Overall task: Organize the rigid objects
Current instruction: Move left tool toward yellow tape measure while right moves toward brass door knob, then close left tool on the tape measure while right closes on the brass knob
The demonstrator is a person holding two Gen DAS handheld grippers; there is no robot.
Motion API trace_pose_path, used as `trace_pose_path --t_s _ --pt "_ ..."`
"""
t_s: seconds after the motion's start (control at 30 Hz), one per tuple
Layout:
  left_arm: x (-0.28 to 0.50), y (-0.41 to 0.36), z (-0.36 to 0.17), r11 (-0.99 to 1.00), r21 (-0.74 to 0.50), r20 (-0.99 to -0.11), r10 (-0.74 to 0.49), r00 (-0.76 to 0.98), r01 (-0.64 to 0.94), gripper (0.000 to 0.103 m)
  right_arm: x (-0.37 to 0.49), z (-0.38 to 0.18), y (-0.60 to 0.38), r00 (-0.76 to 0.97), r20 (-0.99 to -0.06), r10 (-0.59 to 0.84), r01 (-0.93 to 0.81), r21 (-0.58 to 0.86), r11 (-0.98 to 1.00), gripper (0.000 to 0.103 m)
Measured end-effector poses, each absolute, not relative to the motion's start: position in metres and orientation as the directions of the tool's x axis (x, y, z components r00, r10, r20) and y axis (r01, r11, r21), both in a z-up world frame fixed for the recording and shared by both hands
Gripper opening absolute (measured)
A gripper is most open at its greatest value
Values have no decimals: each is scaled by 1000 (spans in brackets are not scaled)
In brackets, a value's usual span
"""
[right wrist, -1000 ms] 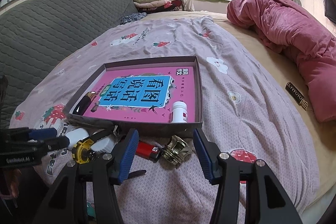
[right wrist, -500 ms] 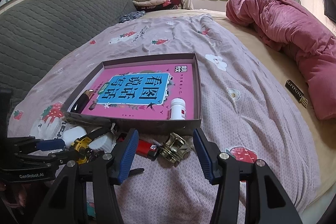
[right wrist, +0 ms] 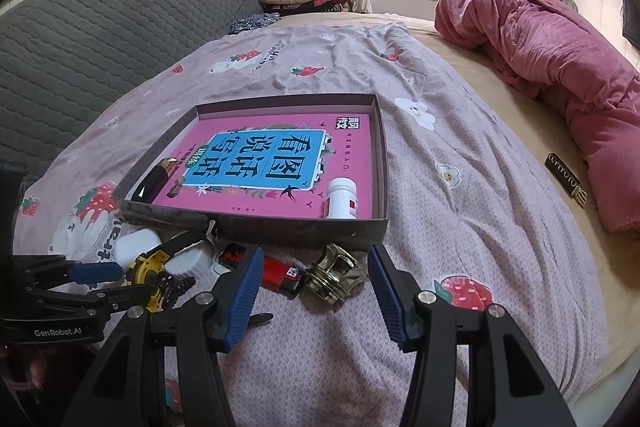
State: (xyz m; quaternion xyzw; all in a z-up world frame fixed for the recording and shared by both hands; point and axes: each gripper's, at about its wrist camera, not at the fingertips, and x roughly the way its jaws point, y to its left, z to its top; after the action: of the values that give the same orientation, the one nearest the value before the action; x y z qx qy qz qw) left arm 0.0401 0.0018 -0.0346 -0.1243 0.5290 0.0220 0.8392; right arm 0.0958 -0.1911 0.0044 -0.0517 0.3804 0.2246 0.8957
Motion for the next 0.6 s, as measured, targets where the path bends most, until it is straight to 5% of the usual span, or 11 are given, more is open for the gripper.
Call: trace_pose_path --t_s 0.6 --pt "43 7 -46 959 -209 -905 -115 410 -193 53 109 -16 -203 562 -746 358 -482 56 874 54"
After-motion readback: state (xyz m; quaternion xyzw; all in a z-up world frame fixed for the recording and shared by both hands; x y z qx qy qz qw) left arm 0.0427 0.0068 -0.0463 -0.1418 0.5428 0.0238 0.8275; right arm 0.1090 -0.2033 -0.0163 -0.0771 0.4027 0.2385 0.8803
